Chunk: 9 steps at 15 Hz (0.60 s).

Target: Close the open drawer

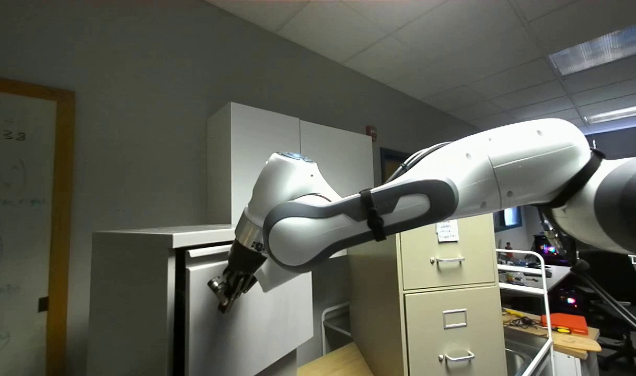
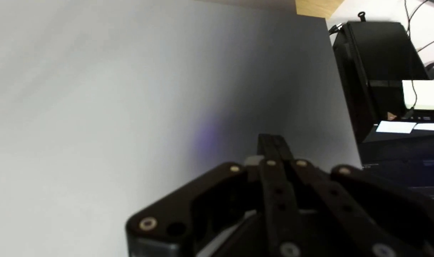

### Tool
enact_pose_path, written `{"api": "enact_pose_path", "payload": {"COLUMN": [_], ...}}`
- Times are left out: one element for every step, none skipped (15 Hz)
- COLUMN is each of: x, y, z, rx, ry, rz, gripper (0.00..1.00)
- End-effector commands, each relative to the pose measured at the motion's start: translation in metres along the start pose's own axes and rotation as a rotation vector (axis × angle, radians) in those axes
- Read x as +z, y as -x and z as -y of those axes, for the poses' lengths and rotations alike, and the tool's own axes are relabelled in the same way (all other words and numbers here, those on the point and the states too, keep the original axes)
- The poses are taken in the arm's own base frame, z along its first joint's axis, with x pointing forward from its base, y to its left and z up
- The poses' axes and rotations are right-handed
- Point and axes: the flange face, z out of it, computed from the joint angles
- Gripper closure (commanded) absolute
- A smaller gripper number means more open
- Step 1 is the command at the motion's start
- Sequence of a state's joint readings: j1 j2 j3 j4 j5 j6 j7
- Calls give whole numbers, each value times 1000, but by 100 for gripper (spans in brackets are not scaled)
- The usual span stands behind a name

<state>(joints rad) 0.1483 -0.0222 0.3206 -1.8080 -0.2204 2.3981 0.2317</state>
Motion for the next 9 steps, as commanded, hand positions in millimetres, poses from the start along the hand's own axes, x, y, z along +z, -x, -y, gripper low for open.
{"api": "enact_pose_path", "payload": {"x": [24,28,33,37,40,42,42,40,39], "y": [-44,-50,-57,-62,-67,-71,-74,-75,-76], "z": [0,0,1,4,7,10,11,12,13], "rx": [15,19,22,23,23,21,21,22,22], "ry": [-39,-44,-49,-53,-60,-65,-63,-56,-52], "rz": [-45,-49,-50,-50,-51,-53,-45,-31,-23], "gripper": [100,100,100,100,100,100,100,100,100]}}
